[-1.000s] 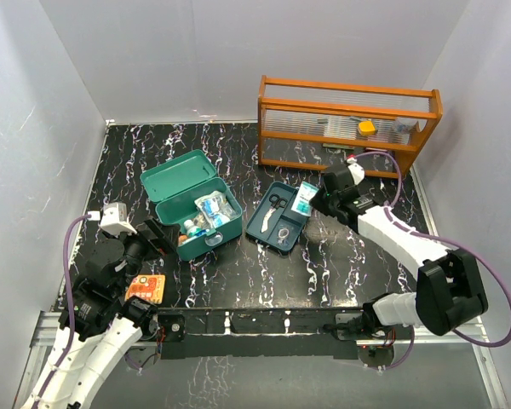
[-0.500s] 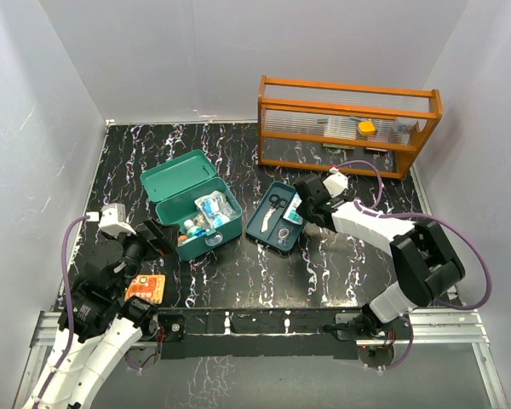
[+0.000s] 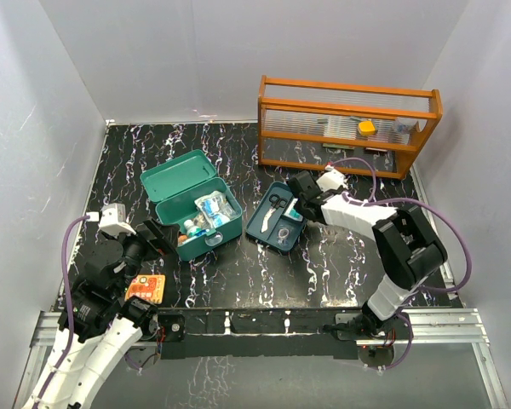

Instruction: Organize the medicine kit

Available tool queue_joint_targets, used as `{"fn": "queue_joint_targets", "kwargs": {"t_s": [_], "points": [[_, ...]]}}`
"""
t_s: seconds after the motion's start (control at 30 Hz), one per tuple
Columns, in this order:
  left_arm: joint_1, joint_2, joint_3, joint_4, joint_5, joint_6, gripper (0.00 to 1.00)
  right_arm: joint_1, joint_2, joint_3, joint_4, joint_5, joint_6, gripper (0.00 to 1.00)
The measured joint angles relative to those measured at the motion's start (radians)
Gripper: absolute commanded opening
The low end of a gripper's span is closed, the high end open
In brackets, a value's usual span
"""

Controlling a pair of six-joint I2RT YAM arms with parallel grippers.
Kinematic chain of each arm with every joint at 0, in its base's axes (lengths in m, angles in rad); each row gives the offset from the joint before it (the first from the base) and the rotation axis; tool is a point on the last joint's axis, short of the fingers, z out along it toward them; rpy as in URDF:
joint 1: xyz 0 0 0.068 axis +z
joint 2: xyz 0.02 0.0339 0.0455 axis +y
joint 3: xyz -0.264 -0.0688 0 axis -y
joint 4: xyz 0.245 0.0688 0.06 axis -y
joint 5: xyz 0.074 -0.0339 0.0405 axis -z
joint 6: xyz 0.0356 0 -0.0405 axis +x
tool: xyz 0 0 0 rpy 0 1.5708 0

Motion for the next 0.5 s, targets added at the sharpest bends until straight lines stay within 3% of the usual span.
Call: {"fn": "queue_joint_targets", "kwargs": {"t_s": [0.2, 0.4, 0.5], "points": [[0.000, 0.000, 0.000, 0.001, 0.007, 0.003, 0.99, 0.001, 0.045, 0.032, -0.001, 0.019, 0.001, 0.02], [0.000, 0.024, 0.000, 0.023, 0.068, 0.024, 0.99, 0.001, 0.060, 0.060, -0.010, 0.014, -0.015, 0.25], [0.000, 0.078, 0.007, 0.030, 0.106, 0.040, 0.99, 0.001, 0.056, 0.074, -0.027, 0.015, -0.031, 0.30]]}}
